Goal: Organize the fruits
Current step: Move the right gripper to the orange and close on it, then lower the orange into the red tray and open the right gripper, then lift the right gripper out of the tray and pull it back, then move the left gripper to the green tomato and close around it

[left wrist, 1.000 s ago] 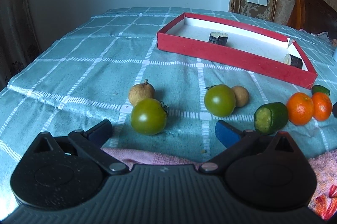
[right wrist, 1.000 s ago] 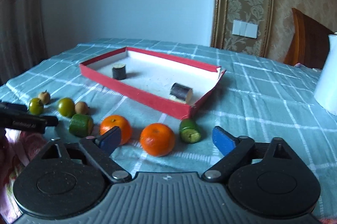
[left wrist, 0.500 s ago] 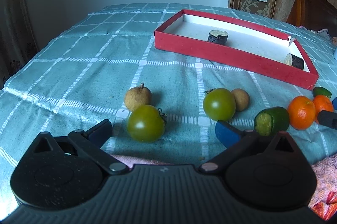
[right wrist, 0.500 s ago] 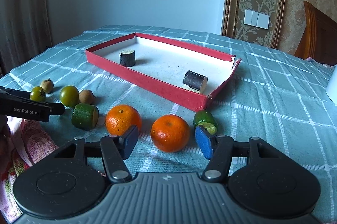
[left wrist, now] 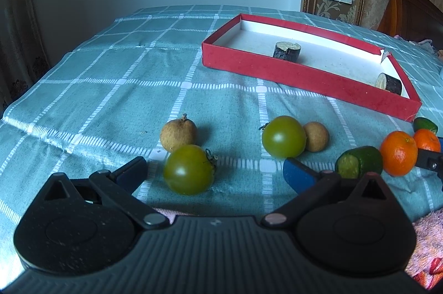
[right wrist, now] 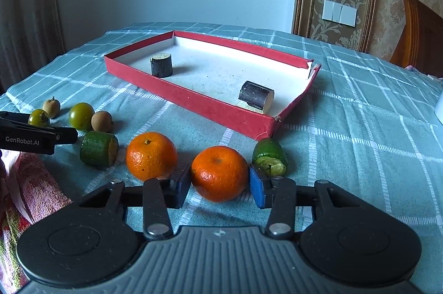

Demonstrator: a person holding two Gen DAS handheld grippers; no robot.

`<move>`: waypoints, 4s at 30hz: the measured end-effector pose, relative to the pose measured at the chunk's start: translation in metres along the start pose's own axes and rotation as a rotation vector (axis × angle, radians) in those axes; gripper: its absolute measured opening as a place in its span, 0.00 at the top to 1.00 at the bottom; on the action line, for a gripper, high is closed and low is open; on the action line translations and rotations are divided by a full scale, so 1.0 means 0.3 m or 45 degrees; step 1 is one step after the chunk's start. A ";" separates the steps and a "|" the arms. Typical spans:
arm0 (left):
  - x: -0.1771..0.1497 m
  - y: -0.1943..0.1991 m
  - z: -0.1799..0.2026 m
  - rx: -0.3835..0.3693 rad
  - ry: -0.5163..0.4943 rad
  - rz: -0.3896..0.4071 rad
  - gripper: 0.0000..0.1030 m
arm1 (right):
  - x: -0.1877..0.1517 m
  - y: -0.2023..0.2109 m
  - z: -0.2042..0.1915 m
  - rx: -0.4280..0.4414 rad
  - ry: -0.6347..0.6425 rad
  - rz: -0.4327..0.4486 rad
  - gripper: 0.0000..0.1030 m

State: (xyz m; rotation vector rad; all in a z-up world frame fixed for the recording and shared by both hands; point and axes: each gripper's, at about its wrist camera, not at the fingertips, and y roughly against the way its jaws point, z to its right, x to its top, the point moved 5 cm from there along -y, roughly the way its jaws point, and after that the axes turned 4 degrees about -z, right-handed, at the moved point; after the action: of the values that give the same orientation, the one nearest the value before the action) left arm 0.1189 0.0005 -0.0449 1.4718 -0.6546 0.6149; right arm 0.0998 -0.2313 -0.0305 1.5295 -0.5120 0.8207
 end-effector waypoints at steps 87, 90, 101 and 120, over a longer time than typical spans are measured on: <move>-0.002 0.000 -0.001 -0.003 0.000 0.003 0.00 | -0.050 -0.024 0.087 -0.211 -0.242 -0.051 0.00; -0.004 0.006 -0.002 -0.016 -0.001 0.008 0.00 | -0.050 -0.023 0.087 -0.212 -0.244 -0.051 0.00; -0.039 0.112 -0.046 -0.057 0.052 0.149 0.00 | -0.050 -0.022 0.086 -0.211 -0.243 -0.051 0.00; 0.001 0.167 -0.036 -0.041 0.040 0.219 0.42 | -0.051 -0.021 0.086 -0.211 -0.243 -0.051 0.00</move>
State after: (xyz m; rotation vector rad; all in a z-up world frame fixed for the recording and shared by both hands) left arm 0.0831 0.0120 -0.0102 1.3824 -0.7686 0.7549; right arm 0.0997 -0.2581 -0.0458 1.4669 -0.6710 0.5891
